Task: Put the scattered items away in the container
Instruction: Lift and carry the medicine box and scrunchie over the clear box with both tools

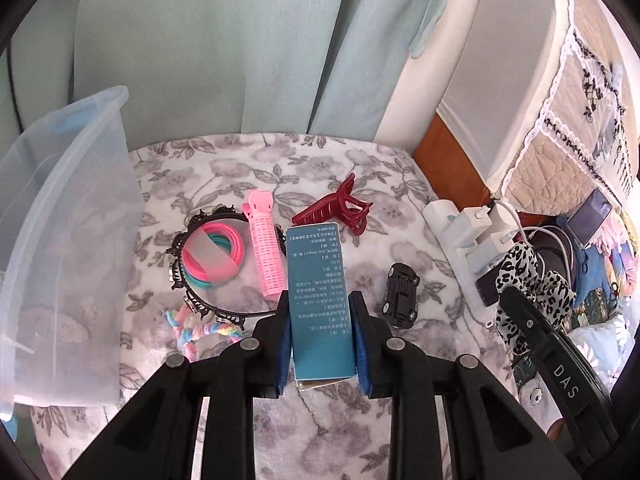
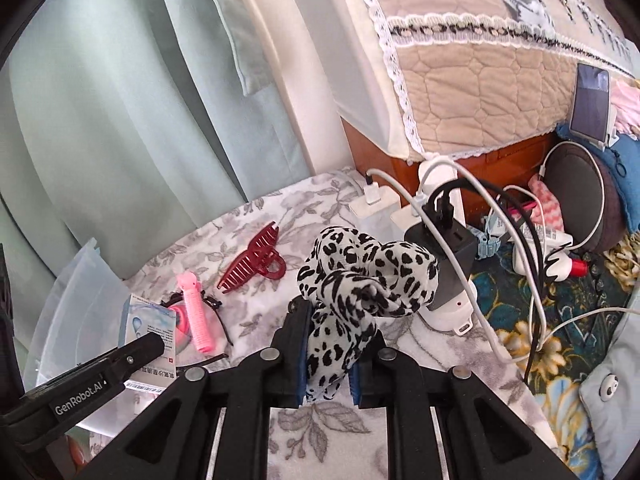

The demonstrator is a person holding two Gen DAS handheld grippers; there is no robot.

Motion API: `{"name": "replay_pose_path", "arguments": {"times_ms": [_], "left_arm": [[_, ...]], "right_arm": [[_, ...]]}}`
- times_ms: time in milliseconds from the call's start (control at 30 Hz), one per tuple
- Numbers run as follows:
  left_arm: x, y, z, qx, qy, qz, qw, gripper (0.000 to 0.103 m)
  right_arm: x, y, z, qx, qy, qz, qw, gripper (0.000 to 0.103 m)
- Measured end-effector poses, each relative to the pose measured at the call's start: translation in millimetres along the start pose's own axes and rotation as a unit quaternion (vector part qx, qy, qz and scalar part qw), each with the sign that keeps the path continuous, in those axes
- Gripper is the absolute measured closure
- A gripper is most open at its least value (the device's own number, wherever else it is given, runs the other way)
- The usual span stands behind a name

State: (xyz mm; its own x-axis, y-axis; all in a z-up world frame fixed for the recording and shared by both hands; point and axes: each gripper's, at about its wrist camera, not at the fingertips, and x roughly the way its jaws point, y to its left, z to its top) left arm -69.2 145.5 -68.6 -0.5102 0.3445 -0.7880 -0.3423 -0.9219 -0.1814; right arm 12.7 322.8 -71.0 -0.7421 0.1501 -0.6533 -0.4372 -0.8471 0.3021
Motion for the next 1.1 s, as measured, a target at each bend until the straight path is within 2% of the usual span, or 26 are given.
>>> {"name": "replay_pose_path", "arguments": {"times_ms": [333, 733, 1100], "left_arm": [[-65.5, 5.1, -2.1, -0.007, -0.052, -0.002, 0.9986, 0.076], [-125.5, 18.4, -0.2, -0.014, -0.111, -0.016, 0.9935, 0.076], [-165.8, 53.6, 4.5, -0.044, -0.157, -0.019, 0.9864, 0.076]], "right_arm": [[-65.6, 30.4, 11.3, -0.023, -0.060, 0.035, 0.997, 0.086], [-128.5, 72.2, 19.7, -0.061, -0.123, 0.076, 0.988, 0.086], [-156.4, 120.4, 25.2, -0.101, -0.153, 0.116, 0.976, 0.086]]}}
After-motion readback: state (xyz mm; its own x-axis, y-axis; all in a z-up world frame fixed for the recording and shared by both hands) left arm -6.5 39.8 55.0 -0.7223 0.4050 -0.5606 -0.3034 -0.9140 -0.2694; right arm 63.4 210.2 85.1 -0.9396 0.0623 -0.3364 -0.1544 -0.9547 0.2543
